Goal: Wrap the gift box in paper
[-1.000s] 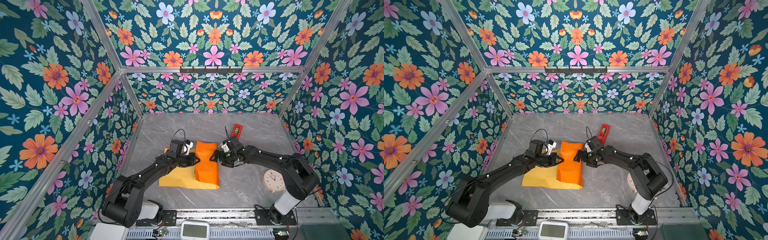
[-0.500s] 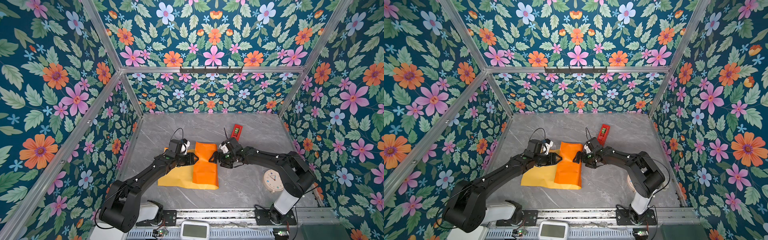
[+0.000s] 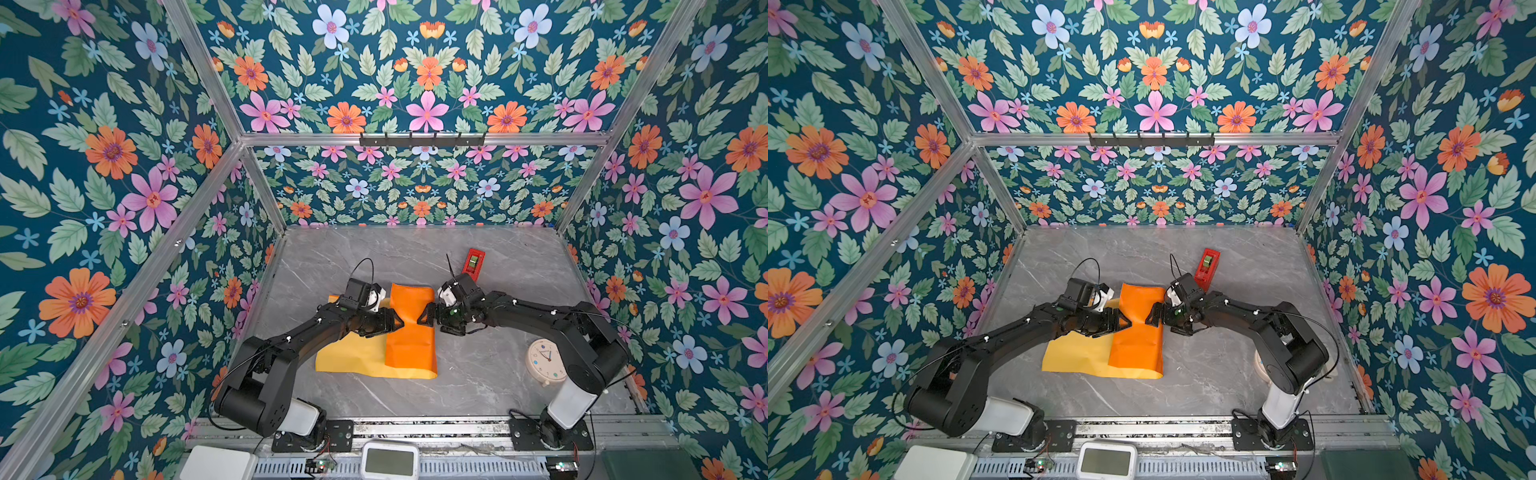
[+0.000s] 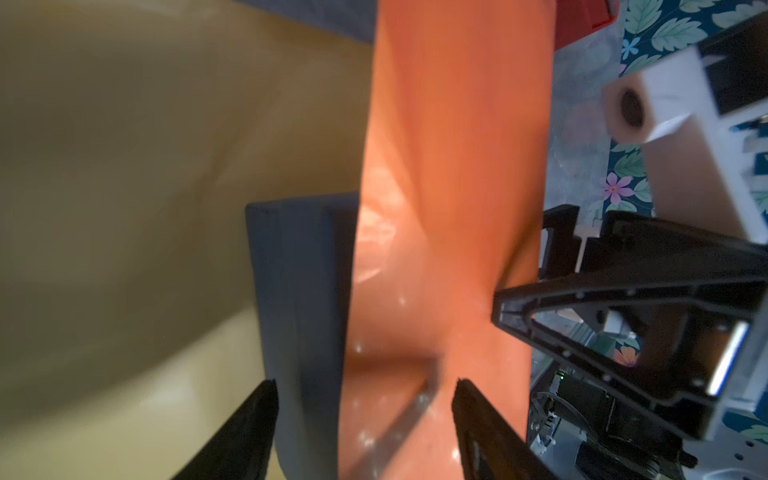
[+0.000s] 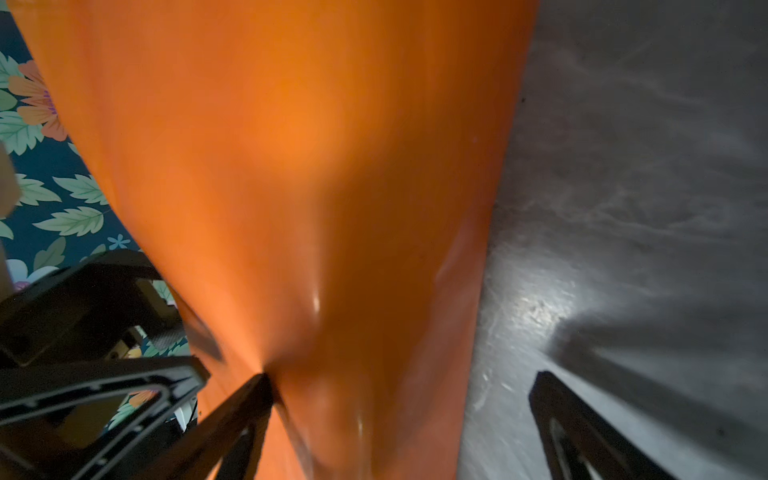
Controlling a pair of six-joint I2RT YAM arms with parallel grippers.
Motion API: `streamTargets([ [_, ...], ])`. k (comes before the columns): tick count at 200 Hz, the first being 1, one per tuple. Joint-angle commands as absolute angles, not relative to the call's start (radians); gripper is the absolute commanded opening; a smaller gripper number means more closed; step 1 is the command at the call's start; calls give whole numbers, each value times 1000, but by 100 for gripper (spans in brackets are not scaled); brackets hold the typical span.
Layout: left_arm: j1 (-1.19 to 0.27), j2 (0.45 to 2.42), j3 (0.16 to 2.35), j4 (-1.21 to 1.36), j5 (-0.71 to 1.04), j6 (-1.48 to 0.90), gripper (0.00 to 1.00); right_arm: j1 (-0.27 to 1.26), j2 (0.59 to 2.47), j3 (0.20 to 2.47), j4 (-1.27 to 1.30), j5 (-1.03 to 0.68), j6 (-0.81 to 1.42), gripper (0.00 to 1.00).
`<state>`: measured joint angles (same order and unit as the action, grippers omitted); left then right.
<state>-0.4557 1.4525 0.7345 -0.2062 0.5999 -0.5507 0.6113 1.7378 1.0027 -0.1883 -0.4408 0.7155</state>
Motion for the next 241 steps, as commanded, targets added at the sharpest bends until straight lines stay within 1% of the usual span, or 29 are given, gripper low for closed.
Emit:
streamTargets([
  [1,-467,1457,690,-186,620,-615,57,613,1760,1021,-303,-358,670,97],
  [19,-471,1447,650,-160,583,-649,47,612,1777,1046,-322,-357,650,97],
  [42,-478,1441,596,-79,567,-719,40,598,1803,1086,-347,-370,616,97],
  [81,-498,1448,524,50,555,-825,32,576,1863,1202,-426,-396,532,97],
  [118,-500,1465,538,35,526,-809,31,565,1865,1246,-469,-399,502,97],
  [166,-499,1461,546,-3,499,-769,34,532,1770,1224,-489,-438,482,97],
  [192,-499,1458,551,-3,494,-766,34,533,1772,1189,-479,-440,486,97],
  [227,-499,1442,564,-6,495,-768,36,531,1785,1137,-451,-428,493,94],
  [241,-499,1430,577,3,506,-777,39,531,1790,1114,-434,-426,501,92],
])
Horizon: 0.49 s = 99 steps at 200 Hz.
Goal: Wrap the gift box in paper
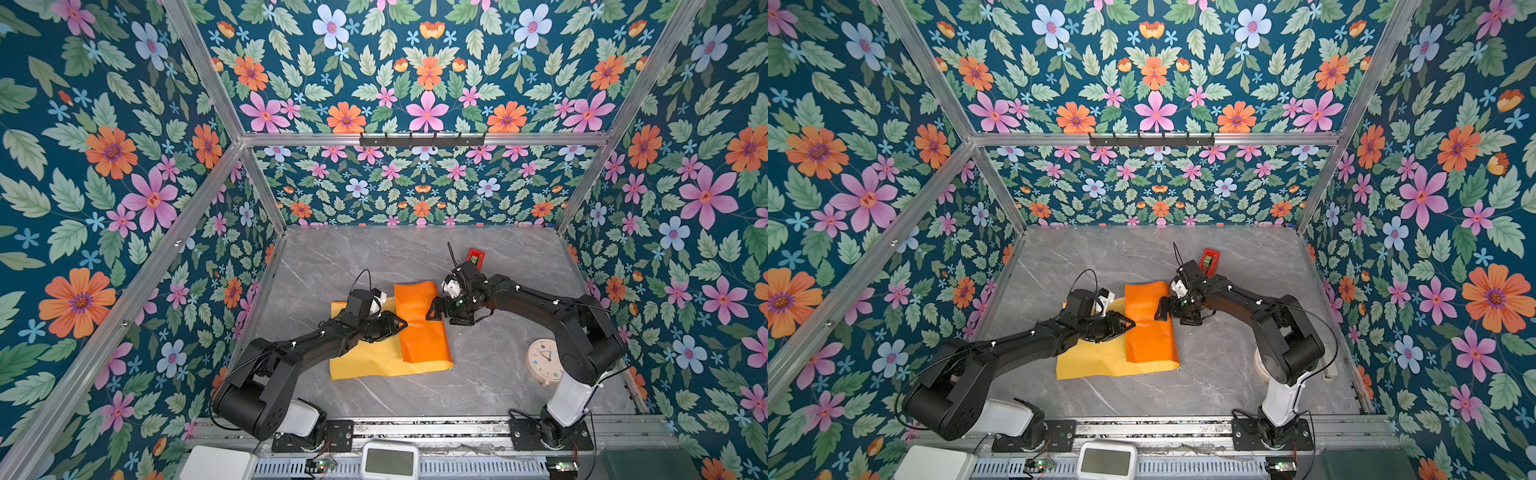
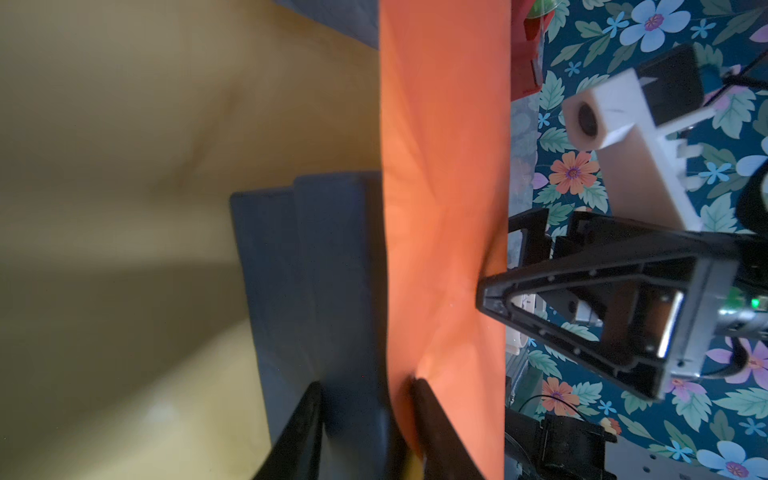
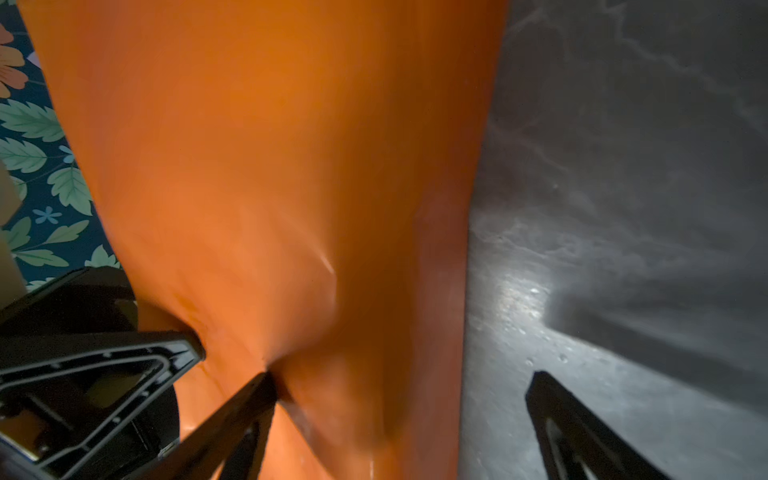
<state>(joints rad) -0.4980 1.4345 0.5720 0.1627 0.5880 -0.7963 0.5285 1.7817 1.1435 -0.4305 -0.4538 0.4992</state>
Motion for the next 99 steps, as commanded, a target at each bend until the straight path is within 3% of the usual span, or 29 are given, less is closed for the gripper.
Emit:
streamTargets([
  [1,-499,1428,578,4,508,-777,40,532,1791,1112,-433,-426,501,92],
  [31,-499,1373,626,67,535,-830,70,532,1790,1071,-407,-428,515,90],
  [62,-501,1436,694,57,521,-828,88,532,1786,1058,-392,-430,518,90],
  [78,-517,1492,736,2,495,-792,91,534,1788,1060,-391,-431,519,90],
  [99,-535,1514,758,-48,451,-766,87,532,1784,1062,-392,-430,517,90],
])
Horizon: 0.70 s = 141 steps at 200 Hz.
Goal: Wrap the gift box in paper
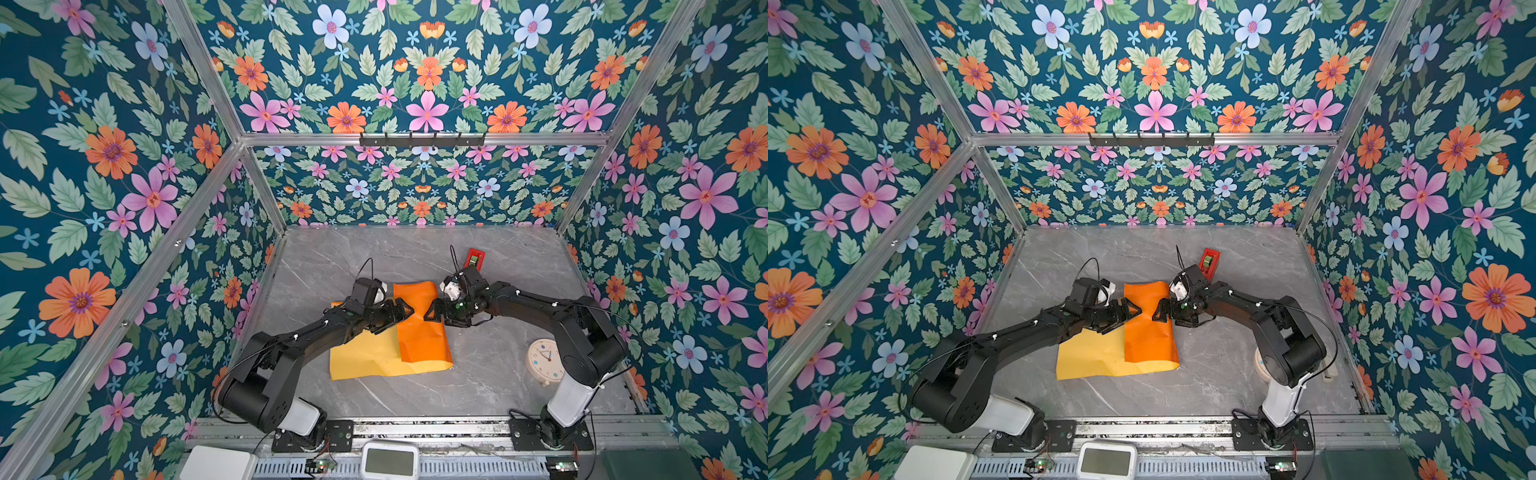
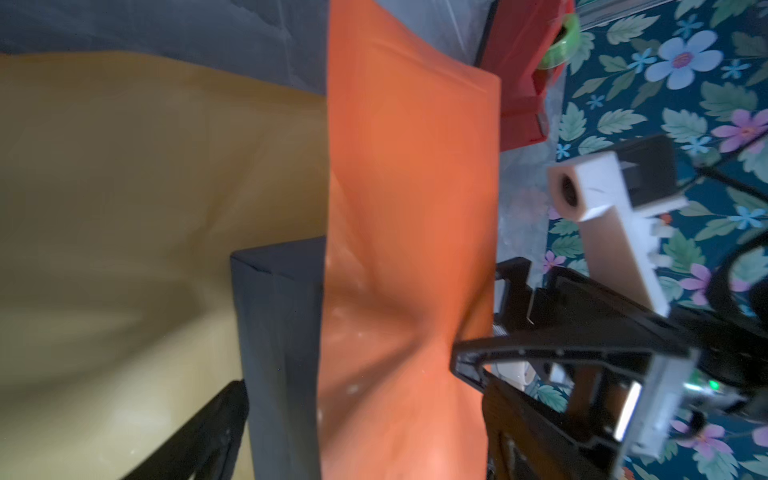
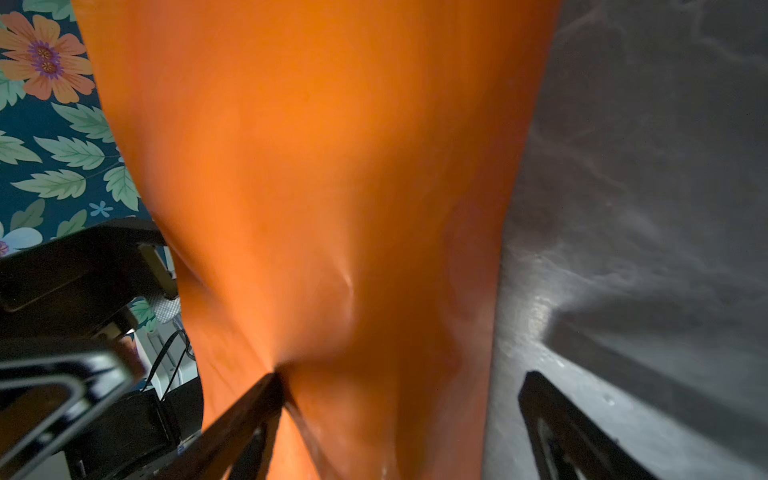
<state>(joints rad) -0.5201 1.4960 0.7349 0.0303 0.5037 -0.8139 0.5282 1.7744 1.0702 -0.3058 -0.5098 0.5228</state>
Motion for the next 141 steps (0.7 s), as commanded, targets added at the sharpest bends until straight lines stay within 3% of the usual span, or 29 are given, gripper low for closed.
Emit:
streamTargets([
  [1,-536,1515,758,-49,450,-765,87,532,1785,1062,-393,-430,516,90],
  [74,-574,1538,698,-79,422,-771,46,531,1766,1153,-473,-395,480,94],
  [141,-575,1510,612,-1,413,-828,41,516,1706,1192,-549,-396,460,95],
])
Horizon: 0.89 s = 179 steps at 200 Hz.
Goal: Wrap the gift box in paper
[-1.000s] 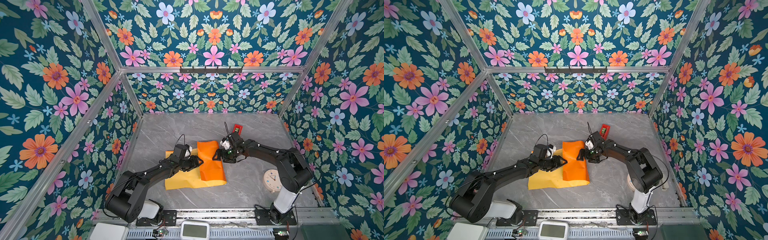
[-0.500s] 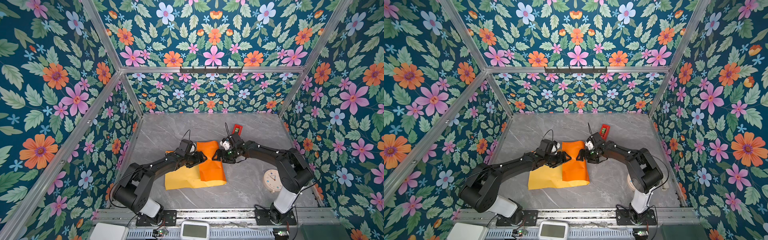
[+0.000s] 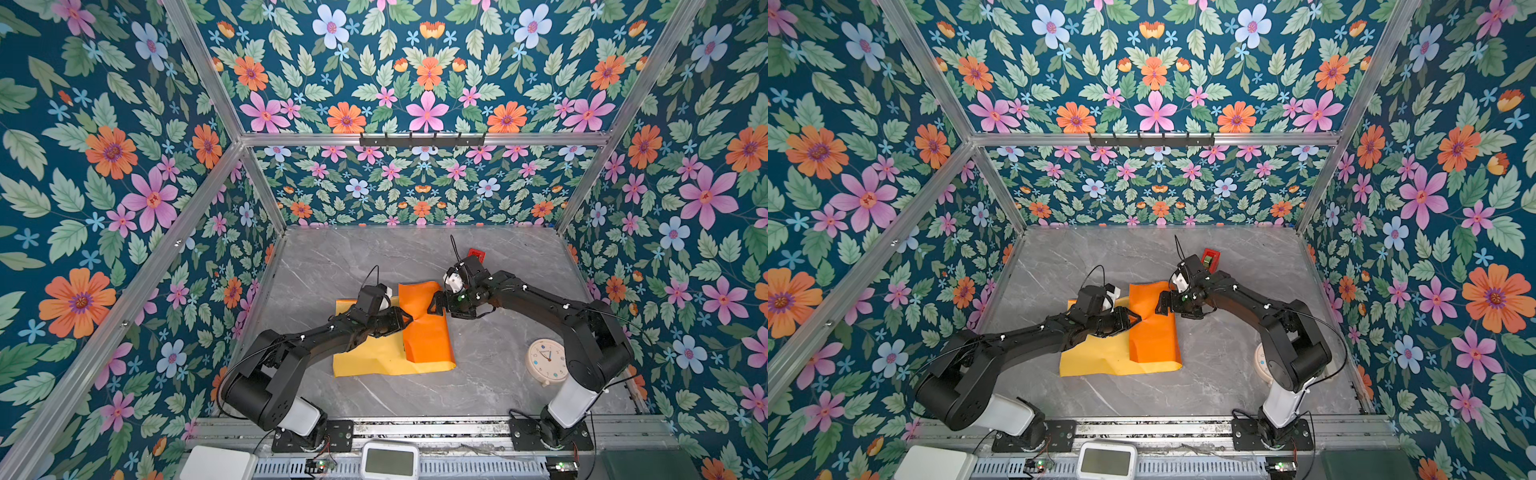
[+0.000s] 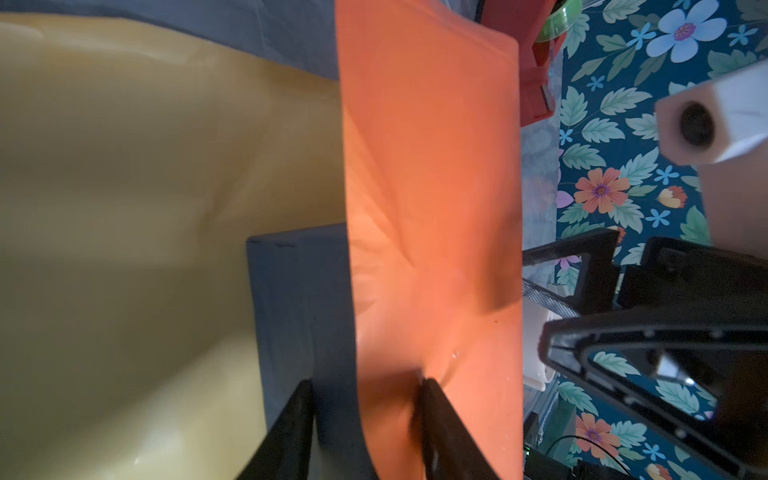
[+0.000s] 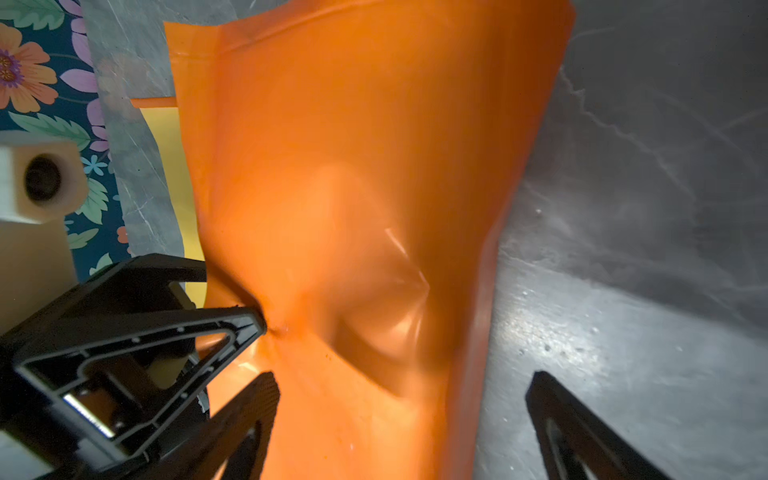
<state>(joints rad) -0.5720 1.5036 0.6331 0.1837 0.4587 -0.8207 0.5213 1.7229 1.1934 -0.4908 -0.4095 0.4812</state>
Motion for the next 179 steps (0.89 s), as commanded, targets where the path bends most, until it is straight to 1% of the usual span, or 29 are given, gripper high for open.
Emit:
streamTargets([
  [1,-576,1509,612,-1,413,-827,41,516,1705,1192,-549,-396,460,95],
  [43,-575,1487,596,7,415,-841,38,496,1689,1154,-528,-423,483,96],
  [72,-575,1476,573,43,429,-872,34,493,1727,1145,-475,-501,521,96],
  [112,-575,1465,560,50,428,-873,33,450,1776,1100,-360,-637,587,95],
  [127,-576,1465,555,55,428,-875,33,439,1789,1098,-359,-650,586,94],
  [146,-575,1465,555,63,432,-879,33,439,1802,1095,-388,-619,566,93],
  [164,-575,1459,569,66,443,-881,36,439,1807,1074,-406,-591,547,92],
  [169,-574,1455,575,67,445,-881,38,440,1809,1068,-410,-587,543,92],
  [179,-574,1449,593,66,451,-882,44,439,1813,1058,-422,-576,533,92],
])
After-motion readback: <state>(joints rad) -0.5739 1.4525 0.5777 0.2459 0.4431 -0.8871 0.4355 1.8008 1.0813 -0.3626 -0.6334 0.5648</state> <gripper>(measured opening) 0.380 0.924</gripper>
